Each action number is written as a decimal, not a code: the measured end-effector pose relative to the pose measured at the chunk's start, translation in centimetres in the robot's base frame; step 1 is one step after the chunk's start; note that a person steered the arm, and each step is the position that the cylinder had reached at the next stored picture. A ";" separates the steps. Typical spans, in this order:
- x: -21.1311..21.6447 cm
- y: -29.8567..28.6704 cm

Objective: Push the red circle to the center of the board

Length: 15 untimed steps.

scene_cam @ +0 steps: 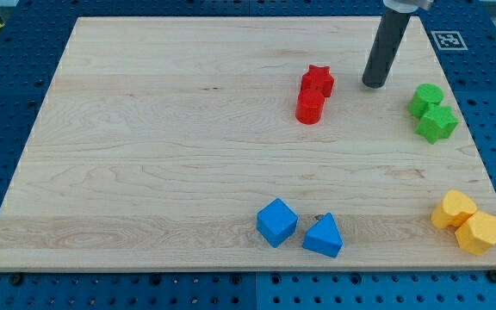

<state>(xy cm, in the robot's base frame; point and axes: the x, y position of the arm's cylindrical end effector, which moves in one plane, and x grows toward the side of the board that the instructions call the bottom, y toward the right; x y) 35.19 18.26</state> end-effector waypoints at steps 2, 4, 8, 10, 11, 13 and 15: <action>0.6 -0.2; 2.5 -1.3; 3.8 -1.9; 3.8 -5.4; 3.8 -6.3; 4.4 -7.6; 4.9 -8.6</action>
<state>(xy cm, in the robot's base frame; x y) 40.10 9.66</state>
